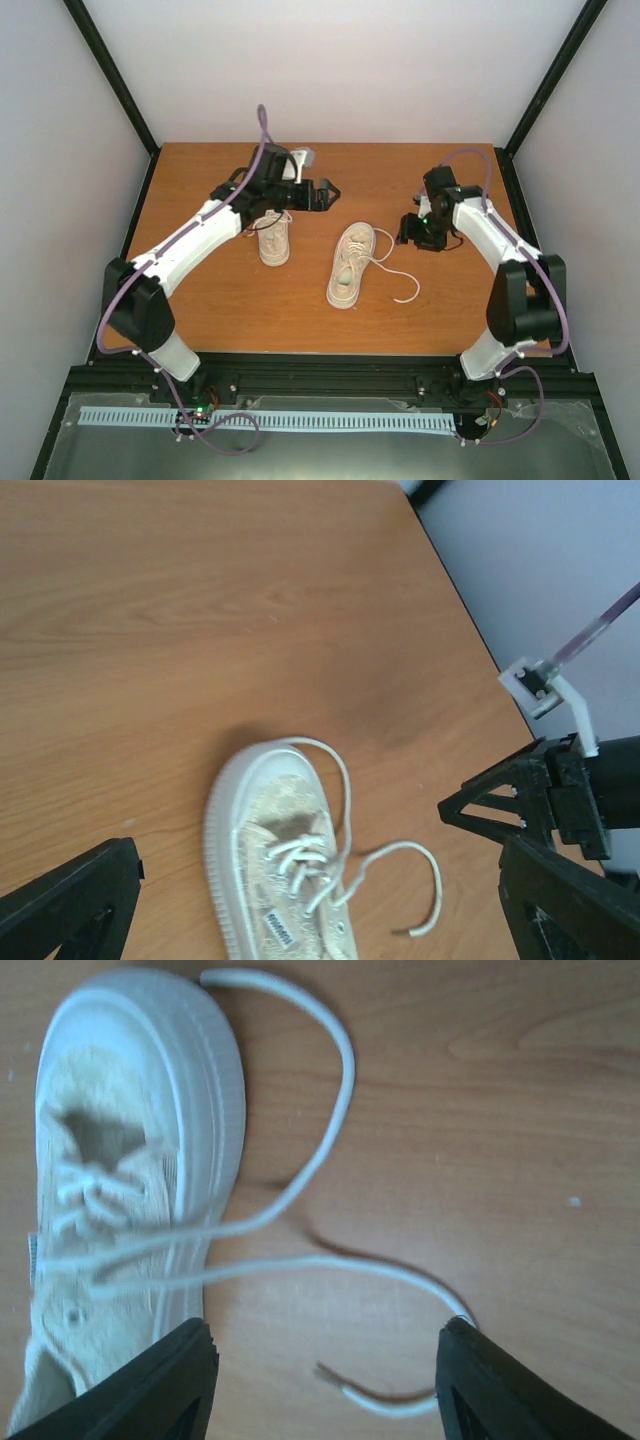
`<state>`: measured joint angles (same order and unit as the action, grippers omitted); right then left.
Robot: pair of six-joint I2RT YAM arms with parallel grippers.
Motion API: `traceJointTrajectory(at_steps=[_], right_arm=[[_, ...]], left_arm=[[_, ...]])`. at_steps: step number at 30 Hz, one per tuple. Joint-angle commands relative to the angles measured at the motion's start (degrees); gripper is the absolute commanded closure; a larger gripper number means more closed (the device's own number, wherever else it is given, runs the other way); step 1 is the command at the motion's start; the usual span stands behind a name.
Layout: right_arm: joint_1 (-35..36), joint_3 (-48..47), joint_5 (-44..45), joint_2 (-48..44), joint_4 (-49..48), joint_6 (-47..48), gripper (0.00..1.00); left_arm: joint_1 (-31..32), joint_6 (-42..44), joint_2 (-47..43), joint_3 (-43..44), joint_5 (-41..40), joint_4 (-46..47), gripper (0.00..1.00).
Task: Tie the shoes
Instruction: Cross the shoelace with the shoelace.
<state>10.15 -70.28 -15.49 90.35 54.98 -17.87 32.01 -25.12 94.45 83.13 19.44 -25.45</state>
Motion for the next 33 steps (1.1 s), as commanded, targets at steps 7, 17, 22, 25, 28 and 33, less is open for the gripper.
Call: traceJointTrajectory(at_steps=[7, 17, 22, 25, 28, 33], right_arm=[[1.20, -16.52, 1.48, 19.79, -4.76, 9.13, 0.52], [3.38, -22.74, 6.11, 31.64, -3.46, 14.13, 0.55], [5.23, -22.11, 8.52, 33.16, -3.97, 15.53, 0.58], [5.77, -20.71, 10.75, 33.48, -5.36, 15.44, 0.72], [5.90, -19.01, 12.64, 32.56, -7.76, 14.44, 0.94], [5.00, -18.97, 12.45, 26.47, -8.83, 11.09, 0.97]], left_arm=[[-5.60, -5.38, -8.68, -6.08, -6.80, 1.68, 0.00], [-5.64, -4.03, -9.50, -4.48, -9.20, -0.32, 0.00], [-5.65, -4.61, -10.13, -5.11, -10.56, -0.70, 0.00], [-5.64, -4.76, -10.36, -5.34, -10.55, -0.88, 0.00], [-5.65, -4.32, -10.11, -5.58, -9.01, -0.30, 0.00], [-5.64, -3.57, -7.06, -5.81, -3.20, 2.07, 0.00]])
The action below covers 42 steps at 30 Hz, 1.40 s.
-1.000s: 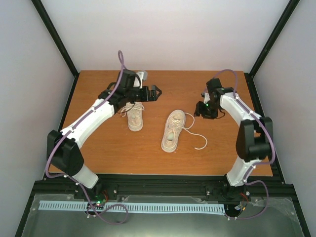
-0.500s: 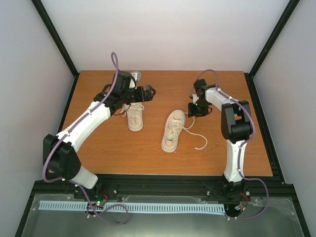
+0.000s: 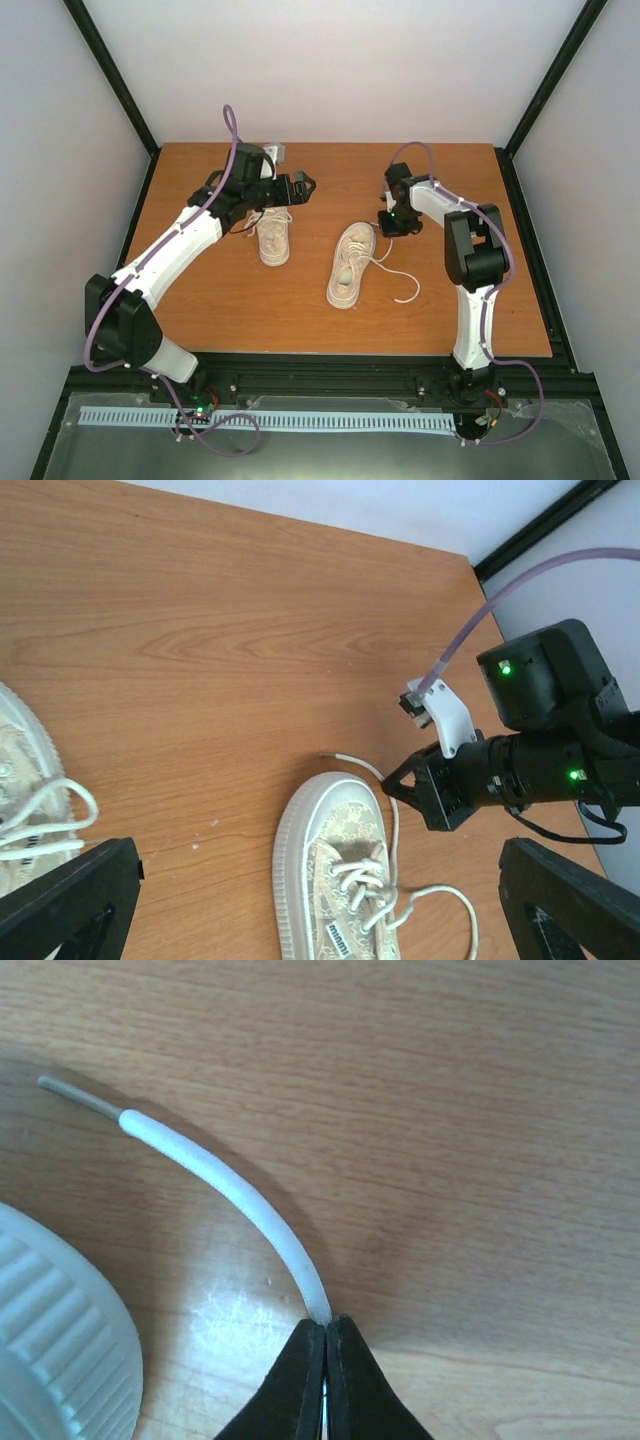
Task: Tie the shoes
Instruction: Cross the shoelace with the shoelace.
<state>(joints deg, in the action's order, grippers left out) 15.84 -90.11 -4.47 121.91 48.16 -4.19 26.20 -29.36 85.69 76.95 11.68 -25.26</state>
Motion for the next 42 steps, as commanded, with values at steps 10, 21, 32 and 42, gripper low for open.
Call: traceJointTrajectory(at_steps=[10, 21, 32, 42], right_arm=[[-1.68, -2.38, -15.10, -18.32, 2.38, -8.81, 0.97], [-1.68, -2.76, -25.04, -23.54, 0.03, -22.61, 0.97], [-1.73, -2.67, -24.09, -26.10, -1.73, -30.76, 0.97], [-1.71, 0.25, -21.33, -26.82, -1.17, -29.72, 0.97]], left_arm=[[3.99, 7.71, 15.20, 7.21, 21.27, 7.02, 0.09], [11.92, 13.49, 30.24, 18.95, 26.86, 3.65, 0.20], [12.15, 10.48, 34.18, 18.35, 27.65, 5.60, 0.50], [12.05, 8.37, 33.14, 17.07, 29.31, 6.16, 0.99]])
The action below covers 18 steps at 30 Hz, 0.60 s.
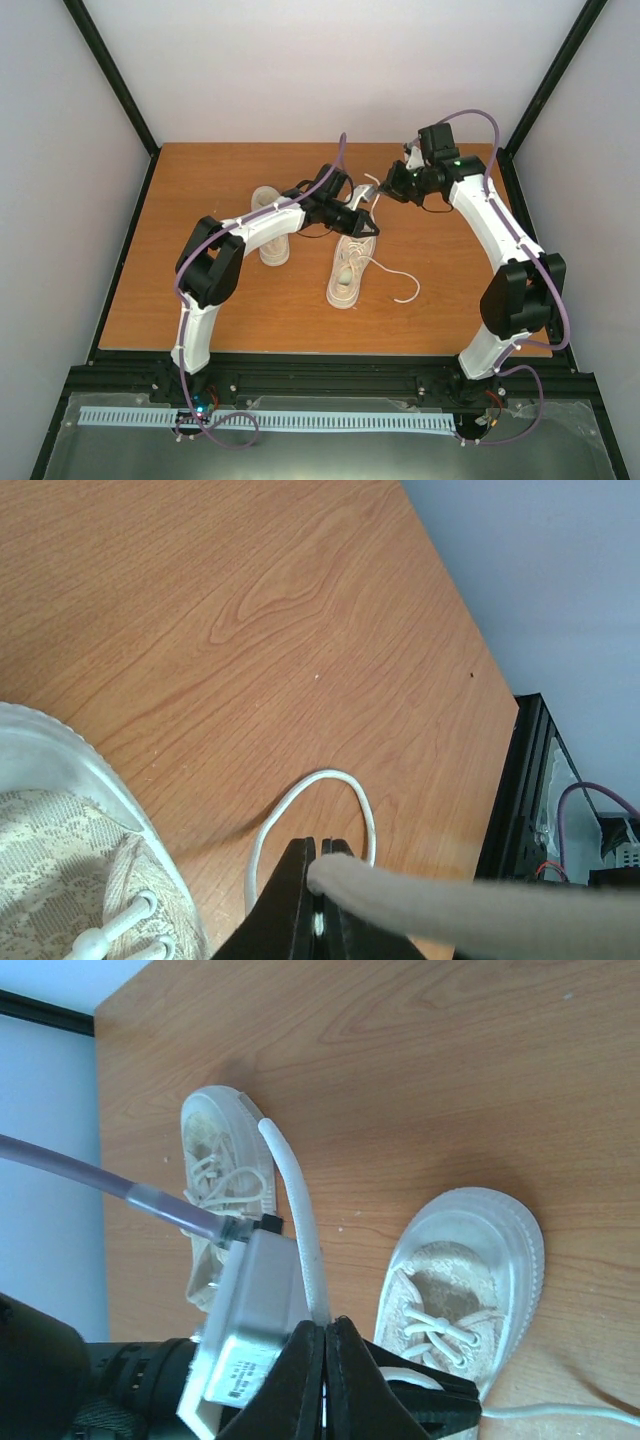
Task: Tie the shoes
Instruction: Cross the shoelace with the shoelace.
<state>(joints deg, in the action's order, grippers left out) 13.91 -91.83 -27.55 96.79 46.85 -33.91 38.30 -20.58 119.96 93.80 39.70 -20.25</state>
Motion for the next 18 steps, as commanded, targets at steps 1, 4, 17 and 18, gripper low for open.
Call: traceJointTrajectory(at_steps=[1, 4, 17, 18], right_arm=[[0.20, 2.79, 2.26, -1.59, 0.19, 0.33, 0.97], [-2.18, 6.17, 3.87, -0.80, 0.82, 2.37, 0.91], [-2.40, 24.68, 14.76, -7.07, 9.52, 9.55, 0.36], [-2.40, 24.84, 15.08, -6.92, 9.76, 9.75, 0.37]], left_arm=[[-0.32, -0.58, -2.19, -0.42, 1.45, 1.20, 0.99], [-1.78, -1.62, -5.00, -3.41, 3.15, 1.48, 0.99], [-6.89, 0.90, -9.19, -8.16, 7.87, -6.93, 0.96], [-6.92, 1.39, -8.94, -7.73, 8.15, -7.06, 0.96]])
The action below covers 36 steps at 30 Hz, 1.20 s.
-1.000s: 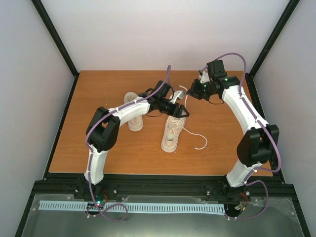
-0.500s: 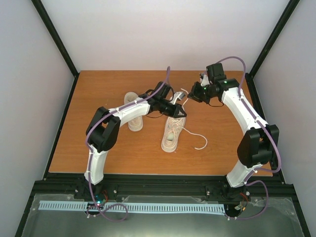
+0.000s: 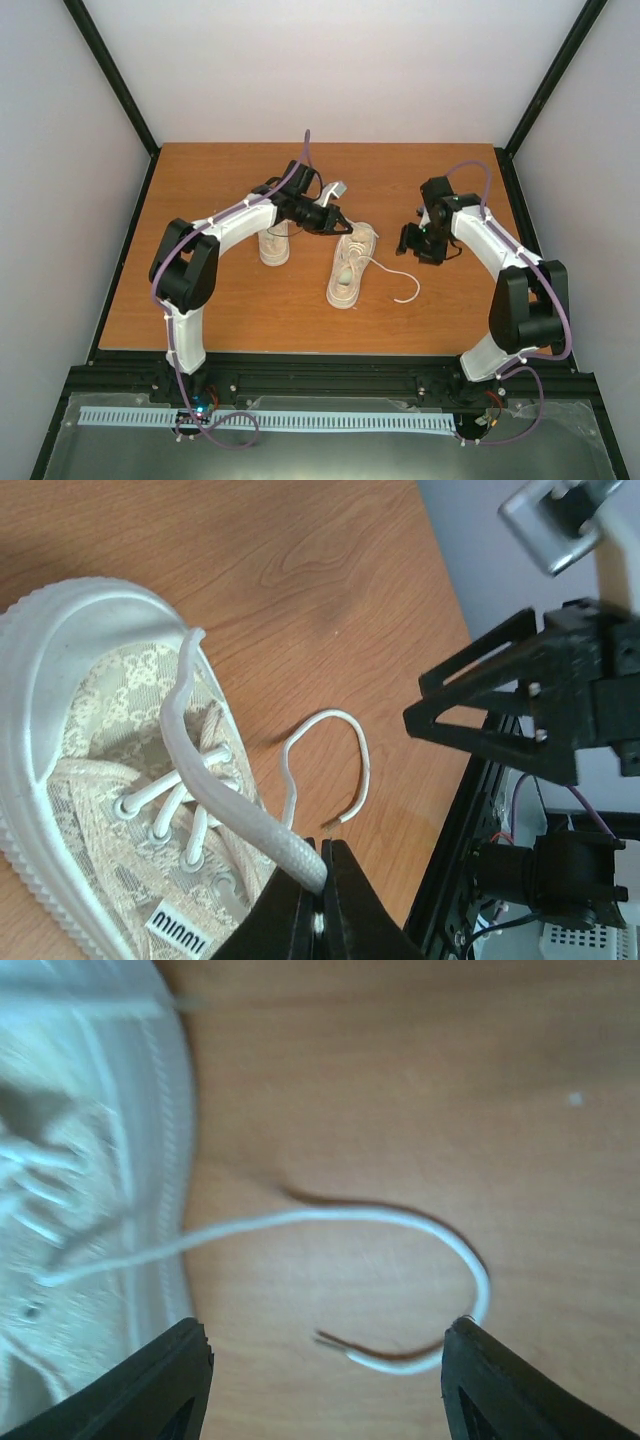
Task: Tie the shoes
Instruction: Cross the shoelace with the shoelace.
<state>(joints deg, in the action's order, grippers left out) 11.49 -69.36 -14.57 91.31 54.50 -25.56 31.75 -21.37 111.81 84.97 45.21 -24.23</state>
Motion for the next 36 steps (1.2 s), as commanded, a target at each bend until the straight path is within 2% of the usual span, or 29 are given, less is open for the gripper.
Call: traceJointTrajectory(at_steps=[1, 5, 10, 20, 25, 27, 31, 36], right_arm=[[0.03, 2.64, 2.21, -1.21, 2.13, 1.49, 0.38], [-0.04, 6.77, 2.11, 0.04, 1.65, 0.77, 0.44], [0.12, 12.55, 1.77, -0.98, -0.77, -0.63, 0.47], [1.42, 17.01, 1.37, 0.98, -4.30, -2.60, 0.52], [1.65, 18.08, 1.15, 2.76, -6.00, -2.83, 0.58], [1.78, 18.14, 1.21, 3.48, -6.53, -2.68, 0.65], [1.78, 16.58, 2.09, 3.65, -6.32, -2.03, 0.96], [1.41, 5.92, 7.26, -0.11, -1.56, -0.29, 0.97]], left_arm=[[-0.37, 2.65, -0.65, 1.56, 2.80, -4.90, 0.96], [-0.37, 3.66, -0.02, 2.78, 3.48, -6.38, 0.95], [-0.39, 4.73, 0.03, 2.86, 3.46, -7.74, 0.95], [-0.41, 6.16, -0.19, 3.22, 3.31, -8.90, 0.93], [-0.37, 6.81, -0.17, 3.34, 3.35, -9.33, 0.92], [-0.38, 6.95, 0.01, 3.52, 3.39, -9.32, 0.92], [-0.37, 7.08, 0.83, 4.33, 4.14, -9.25, 0.90], [-0.37, 8.11, 3.05, 6.68, 6.22, -9.40, 0.87]])
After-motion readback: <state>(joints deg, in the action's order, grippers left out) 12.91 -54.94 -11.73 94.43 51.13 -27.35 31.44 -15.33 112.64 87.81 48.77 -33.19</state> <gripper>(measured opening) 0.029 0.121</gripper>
